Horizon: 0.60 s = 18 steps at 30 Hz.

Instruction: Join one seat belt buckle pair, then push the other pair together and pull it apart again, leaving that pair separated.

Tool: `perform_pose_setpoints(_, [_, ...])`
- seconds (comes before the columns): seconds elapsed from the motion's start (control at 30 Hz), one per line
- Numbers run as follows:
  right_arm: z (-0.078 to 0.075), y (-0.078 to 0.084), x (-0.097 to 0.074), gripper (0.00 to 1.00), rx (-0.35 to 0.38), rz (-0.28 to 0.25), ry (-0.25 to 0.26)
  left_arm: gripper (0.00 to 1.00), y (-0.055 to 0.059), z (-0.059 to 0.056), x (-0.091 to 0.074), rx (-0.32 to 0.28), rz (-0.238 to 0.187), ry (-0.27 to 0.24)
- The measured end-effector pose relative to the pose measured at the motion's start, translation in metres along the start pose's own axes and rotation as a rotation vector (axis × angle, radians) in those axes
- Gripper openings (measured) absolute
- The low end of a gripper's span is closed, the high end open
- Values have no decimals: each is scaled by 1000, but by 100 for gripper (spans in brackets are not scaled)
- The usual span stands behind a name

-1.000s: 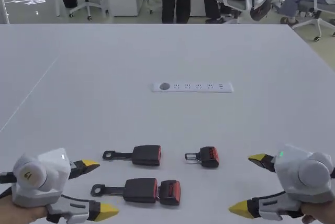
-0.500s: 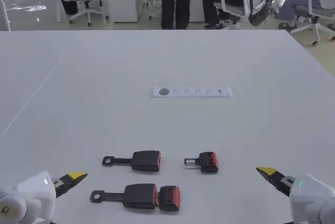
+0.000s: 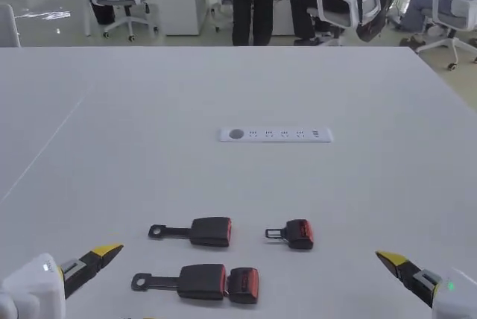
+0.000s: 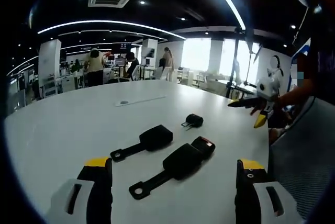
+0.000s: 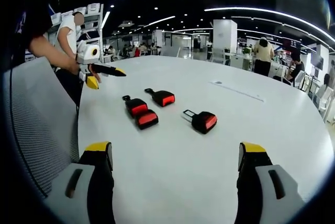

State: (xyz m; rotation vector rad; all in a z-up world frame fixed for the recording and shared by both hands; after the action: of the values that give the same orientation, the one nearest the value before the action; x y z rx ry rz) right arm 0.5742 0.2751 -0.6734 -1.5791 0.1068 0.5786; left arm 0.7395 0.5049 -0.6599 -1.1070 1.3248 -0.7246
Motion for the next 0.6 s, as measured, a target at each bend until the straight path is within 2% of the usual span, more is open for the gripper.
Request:
perform_pose_setpoints(0.27, [0,0,-1,100,10,-12,8,100,-1,-5,0,-10,-6,-8])
perform_pose_setpoints(0.6, [-1,4,-2,100,11,-9,11,100,-1,-1,0,-22,-9,-18])
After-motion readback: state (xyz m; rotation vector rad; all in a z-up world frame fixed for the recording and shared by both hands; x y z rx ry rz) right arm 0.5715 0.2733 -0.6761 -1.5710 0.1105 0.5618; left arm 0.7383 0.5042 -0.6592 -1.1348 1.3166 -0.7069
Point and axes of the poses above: the centre of the closed fingertips' face, and the gripper's own axes: x roughly forward along the fingers, z roughly to its left, y roughly out of its underside, the point moved 1 cm from there along -x, roughly backward along the fingers, and after that the axes turned 2 degrees about -y, right-handed, at the moved point
